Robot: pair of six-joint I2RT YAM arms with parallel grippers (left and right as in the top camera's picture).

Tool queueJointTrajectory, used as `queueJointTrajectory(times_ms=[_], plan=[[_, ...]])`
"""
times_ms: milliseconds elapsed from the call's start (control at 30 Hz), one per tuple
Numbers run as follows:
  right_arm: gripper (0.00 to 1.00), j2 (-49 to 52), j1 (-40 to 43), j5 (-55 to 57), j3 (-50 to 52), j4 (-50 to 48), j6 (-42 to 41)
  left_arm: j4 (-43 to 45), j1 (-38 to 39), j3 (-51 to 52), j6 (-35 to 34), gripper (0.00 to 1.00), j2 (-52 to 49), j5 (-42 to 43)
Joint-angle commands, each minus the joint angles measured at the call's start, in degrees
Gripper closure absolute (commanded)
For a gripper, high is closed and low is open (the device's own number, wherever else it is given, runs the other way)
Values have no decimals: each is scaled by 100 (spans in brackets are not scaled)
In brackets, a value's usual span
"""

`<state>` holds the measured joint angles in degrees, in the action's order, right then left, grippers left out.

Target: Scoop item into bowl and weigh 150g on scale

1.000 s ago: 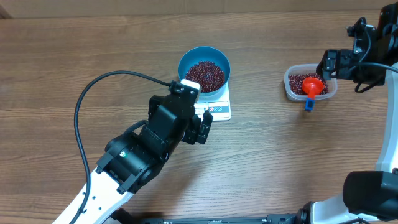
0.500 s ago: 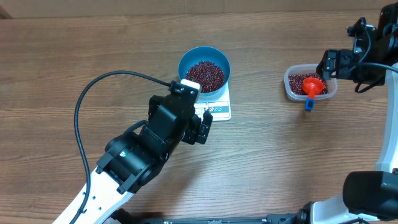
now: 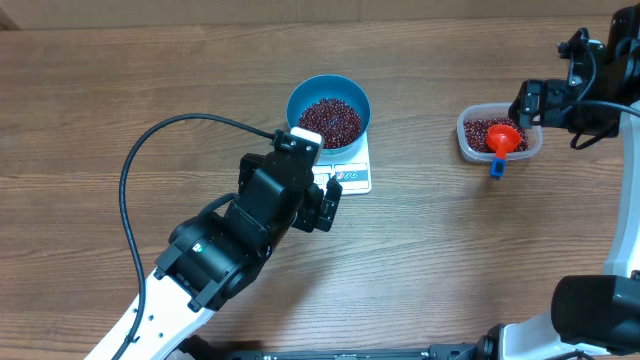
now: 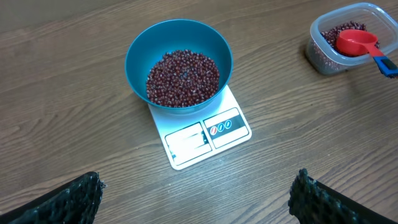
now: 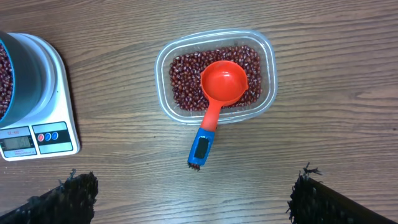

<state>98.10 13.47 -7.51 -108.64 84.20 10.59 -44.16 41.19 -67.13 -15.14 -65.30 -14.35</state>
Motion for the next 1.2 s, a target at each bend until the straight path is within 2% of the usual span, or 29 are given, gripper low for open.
queueJointTrajectory(times_ms=[0,1167], plan=[[0,-42,0,-24,-129,-7,20,20,-39,-85,-118,1,-28,4],[0,-42,0,-24,-129,-7,20,-46,-35,-85,33,1,-28,-85]])
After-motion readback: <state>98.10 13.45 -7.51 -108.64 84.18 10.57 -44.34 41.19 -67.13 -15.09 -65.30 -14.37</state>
